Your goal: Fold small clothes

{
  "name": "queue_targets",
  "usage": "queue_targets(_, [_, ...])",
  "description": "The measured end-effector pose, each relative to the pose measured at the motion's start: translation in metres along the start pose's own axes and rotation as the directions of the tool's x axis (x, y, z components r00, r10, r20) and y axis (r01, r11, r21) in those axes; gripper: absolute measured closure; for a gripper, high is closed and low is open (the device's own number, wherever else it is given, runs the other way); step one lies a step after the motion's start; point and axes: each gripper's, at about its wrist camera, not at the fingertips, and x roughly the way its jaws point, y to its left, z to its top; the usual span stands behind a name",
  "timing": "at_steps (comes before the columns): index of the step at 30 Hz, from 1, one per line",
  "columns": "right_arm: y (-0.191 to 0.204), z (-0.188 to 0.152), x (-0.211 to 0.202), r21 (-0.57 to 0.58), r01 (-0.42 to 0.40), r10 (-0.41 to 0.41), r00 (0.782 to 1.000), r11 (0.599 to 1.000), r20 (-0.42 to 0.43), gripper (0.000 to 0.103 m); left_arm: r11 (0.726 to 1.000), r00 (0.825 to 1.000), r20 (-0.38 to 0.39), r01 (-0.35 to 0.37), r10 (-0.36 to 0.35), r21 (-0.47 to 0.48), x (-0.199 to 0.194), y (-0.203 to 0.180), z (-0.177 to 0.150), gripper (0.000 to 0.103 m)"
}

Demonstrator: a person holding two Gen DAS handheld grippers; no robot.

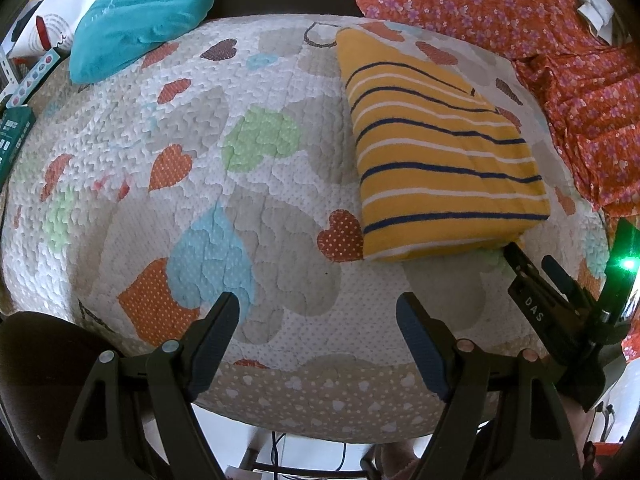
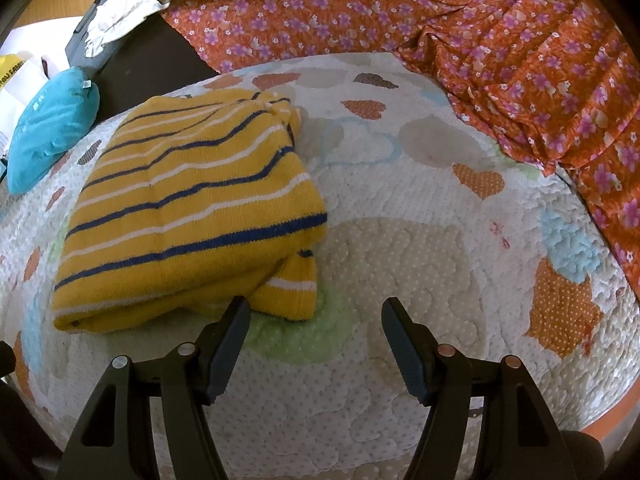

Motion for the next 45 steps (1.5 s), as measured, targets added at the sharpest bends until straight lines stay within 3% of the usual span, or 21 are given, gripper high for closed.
queue_targets(2, [-0.001,0.002,-0.003,-0.001,-0.005,0.005,1.000,1.000,0.005,0.031,1.000,1.000,-0.005,0.010,-0.010,-0.008,0.001,0.004,0.003,0.023])
queue_targets(6, [-0.013,0.013,-0.042,0.054,-0.063,0.056,0.991,0.997,0.123,0.031,0.995,0.997,-0.018,0.071,-0.073,-0.071,0.003,0.021,0.020,0.023])
queue_targets(9, [-0.028,0.032,-0.061,0.100,-0.114,0.094,0.979,0.988,0.183,0.022,0.986,0.992,-0.025,0.119,-0.123,-0.113,0.009,0.031,0.043,0.023])
queue_targets(14, [-0.040,0.088,-0.031,0.149,-0.282,0.268,0.957,0.948,0.108,0.017,0.977,0.978,-0.014,0.209,-0.210,-0.052,0.027,0.015,0.087,0.023])
queue_targets(17, [-0.030,0.115,0.011,0.161,-0.345,0.348,0.937,0.925,0.013,0.017,0.949,0.947,-0.082,0.303,-0.310,-0.081,0.062,0.010,0.111,0.023])
queue_targets(19, [-0.021,0.126,0.040,0.165,-0.373,0.386,0.921,0.913,-0.055,0.016,0.919,0.914,-0.128,0.369,-0.386,-0.138,0.091,0.011,0.126,0.023])
queue_targets(22, [-0.012,0.140,0.079,0.220,-0.417,0.449,0.884,0.882,-0.127,0.016,0.878,0.861,-0.179,0.455,-0.477,-0.150,0.117,0.005,0.141,0.023])
queue_targets(26, [-0.002,0.144,0.121,0.291,-0.447,0.513,0.833,0.845,-0.209,0.017,0.852,0.816,-0.249,0.515,-0.522,-0.099,0.137,-0.019,0.149,0.025])
queue_targets(27, [0.001,0.142,0.127,0.311,-0.461,0.534,0.817,0.831,-0.216,0.025,0.855,0.817,-0.257,0.512,-0.516,-0.087,0.138,-0.023,0.148,0.035])
queue_targets(28, [0.003,0.142,0.129,0.329,-0.470,0.549,0.808,0.819,-0.213,0.038,0.864,0.828,-0.254,0.499,-0.500,-0.072,0.135,-0.026,0.149,0.038])
queue_targets(30, [0.009,0.144,0.124,0.352,-0.463,0.549,0.812,0.813,-0.198,0.049,0.856,0.822,-0.245,0.513,-0.514,-0.073,0.128,-0.024,0.152,0.056])
queue_targets(32, [0.019,0.150,0.110,0.338,-0.473,0.548,0.818,0.814,-0.176,0.056,0.840,0.811,-0.226,0.536,-0.539,-0.081,0.116,-0.016,0.158,0.063])
queue_targets(34, [0.023,0.158,0.099,0.344,-0.512,0.584,0.798,0.787,-0.149,0.061,0.834,0.817,-0.170,0.546,-0.551,-0.080,0.097,-0.005,0.169,0.063])
queue_targets(37, [0.039,0.175,0.082,0.343,-0.573,0.635,0.767,0.744,-0.094,0.061,0.846,0.838,-0.118,0.526,-0.533,-0.088,0.077,0.012,0.185,0.063])
queue_targets(39, [0.054,0.184,0.079,0.318,-0.589,0.640,0.764,0.743,-0.080,0.061,0.866,0.859,-0.111,0.492,-0.499,-0.089,0.076,0.022,0.192,0.060])
queue_targets(42, [0.076,0.183,0.095,0.309,-0.565,0.620,0.776,0.765,-0.116,0.060,0.927,0.920,-0.120,0.365,-0.374,-0.084,0.091,0.035,0.190,0.053])
queue_targets(43, [0.081,0.179,0.104,0.313,-0.545,0.605,0.784,0.778,-0.138,0.054,0.942,0.933,-0.136,0.325,-0.334,-0.081,0.099,0.035,0.188,0.052])
queue_targets(44, [0.083,0.173,0.110,0.311,-0.515,0.577,0.802,0.799,-0.156,0.049,0.952,0.940,-0.157,0.295,-0.304,-0.078,0.107,0.037,0.182,0.051])
queue_targets(45, [0.084,0.165,0.118,0.302,-0.462,0.524,0.834,0.834,-0.173,0.039,0.949,0.934,-0.171,0.302,-0.313,-0.087,0.115,0.041,0.174,0.047])
